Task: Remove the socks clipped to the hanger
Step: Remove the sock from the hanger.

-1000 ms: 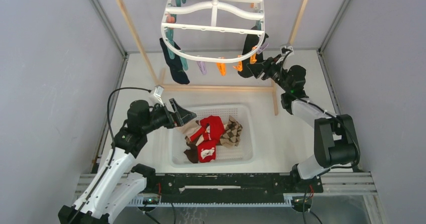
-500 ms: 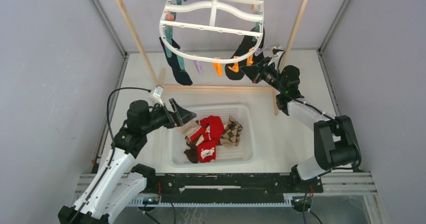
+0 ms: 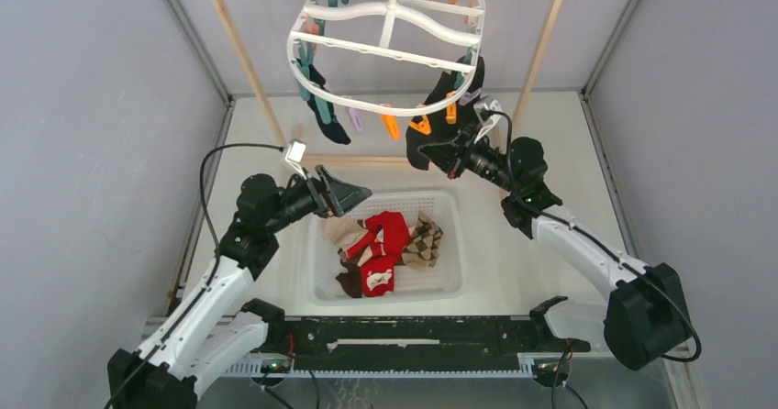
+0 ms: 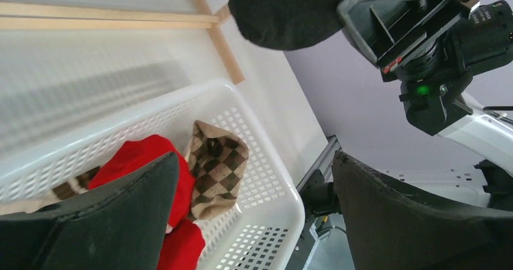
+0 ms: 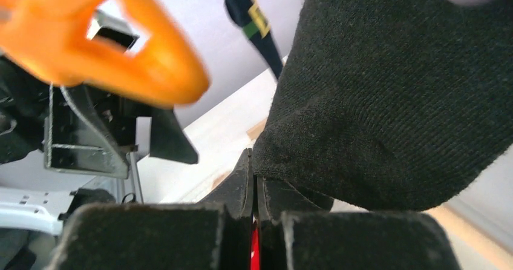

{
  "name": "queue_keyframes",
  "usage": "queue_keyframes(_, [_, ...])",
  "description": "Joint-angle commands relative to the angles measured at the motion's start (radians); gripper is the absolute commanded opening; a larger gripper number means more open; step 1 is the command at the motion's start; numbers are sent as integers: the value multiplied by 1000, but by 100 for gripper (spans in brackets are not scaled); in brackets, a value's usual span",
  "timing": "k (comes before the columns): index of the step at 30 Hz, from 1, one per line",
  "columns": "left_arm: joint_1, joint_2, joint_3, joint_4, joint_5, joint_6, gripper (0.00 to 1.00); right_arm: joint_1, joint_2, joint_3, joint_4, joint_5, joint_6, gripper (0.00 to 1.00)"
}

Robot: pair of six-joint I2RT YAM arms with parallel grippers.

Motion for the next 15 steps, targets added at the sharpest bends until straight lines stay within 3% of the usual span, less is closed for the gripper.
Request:
queue_keyframes(1, [-59, 67, 18, 217, 14, -57, 100, 64, -79, -23, -94, 54, -60, 0])
queue_keyframes(15, [-114, 163, -39, 521, 3, -103, 100, 238, -209, -51, -224, 135, -86, 0])
